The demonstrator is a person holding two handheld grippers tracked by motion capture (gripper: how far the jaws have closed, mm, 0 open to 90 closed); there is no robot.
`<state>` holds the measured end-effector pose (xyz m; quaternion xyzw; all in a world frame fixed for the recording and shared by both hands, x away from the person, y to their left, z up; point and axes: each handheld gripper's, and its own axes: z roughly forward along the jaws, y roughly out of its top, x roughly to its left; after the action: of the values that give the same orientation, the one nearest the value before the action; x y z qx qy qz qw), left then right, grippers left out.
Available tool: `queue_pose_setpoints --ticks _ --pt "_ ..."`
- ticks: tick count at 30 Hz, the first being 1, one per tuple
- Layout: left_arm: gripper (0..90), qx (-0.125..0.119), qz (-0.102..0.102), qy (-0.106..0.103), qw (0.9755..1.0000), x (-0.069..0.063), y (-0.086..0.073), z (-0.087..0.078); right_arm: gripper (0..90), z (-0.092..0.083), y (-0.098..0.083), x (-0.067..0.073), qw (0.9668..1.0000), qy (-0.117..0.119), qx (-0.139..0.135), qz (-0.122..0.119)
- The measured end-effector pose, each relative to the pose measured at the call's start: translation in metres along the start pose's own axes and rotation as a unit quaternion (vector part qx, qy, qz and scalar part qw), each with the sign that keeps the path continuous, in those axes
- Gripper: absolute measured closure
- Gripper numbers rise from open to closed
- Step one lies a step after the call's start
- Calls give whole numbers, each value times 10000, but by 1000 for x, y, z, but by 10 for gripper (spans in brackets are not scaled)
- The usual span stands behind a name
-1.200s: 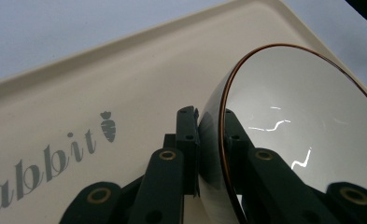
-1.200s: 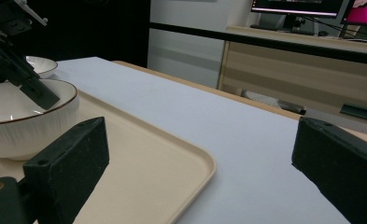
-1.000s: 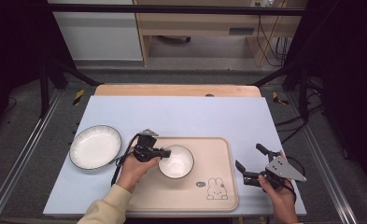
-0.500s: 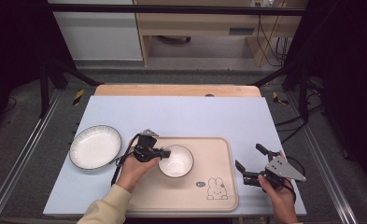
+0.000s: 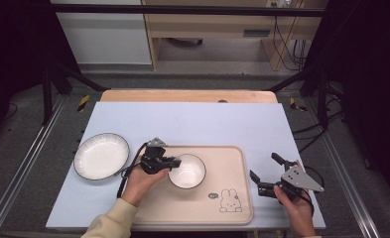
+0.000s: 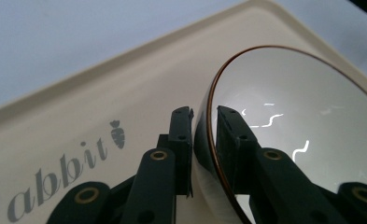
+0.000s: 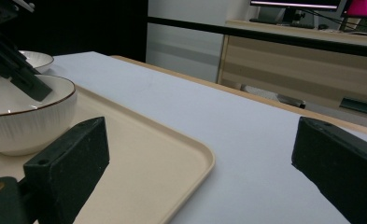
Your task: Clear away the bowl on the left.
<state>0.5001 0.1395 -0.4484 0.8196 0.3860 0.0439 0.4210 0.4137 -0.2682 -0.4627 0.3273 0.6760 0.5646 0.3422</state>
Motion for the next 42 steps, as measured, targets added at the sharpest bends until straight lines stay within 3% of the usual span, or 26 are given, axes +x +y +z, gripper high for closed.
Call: queue_pose_setpoints --ticks 12,17,25,28,32,36,42 --pt "550 -464 463 263 9975 -2 5 -11 42 3 -1 1 10000 -35 73 1" --pt "382 -685 475 217 9963 -4 7 -13 42 5 -2 1 9999 -33 88 38" --pt "102 -964 872 53 9915 -18 4 -21 41 0 -1 1 10000 -52 17 55" --pt "89 -1114 932 155 9893 -23 1 -26 41 -3 2 3 10000 -53 -62 57" --pt "70 -1215 983 16 9877 -22 -4 -36 41 -5 4 5 9999 -42 -102 33" --pt "69 -1385 1039 -52 9849 -15 -6 -47 41 -4 4 4 9999 -51 -109 61" --pt "58 -1509 1047 -11 9830 -6 -9 -60 41 -5 4 3 9999 -65 -110 51"
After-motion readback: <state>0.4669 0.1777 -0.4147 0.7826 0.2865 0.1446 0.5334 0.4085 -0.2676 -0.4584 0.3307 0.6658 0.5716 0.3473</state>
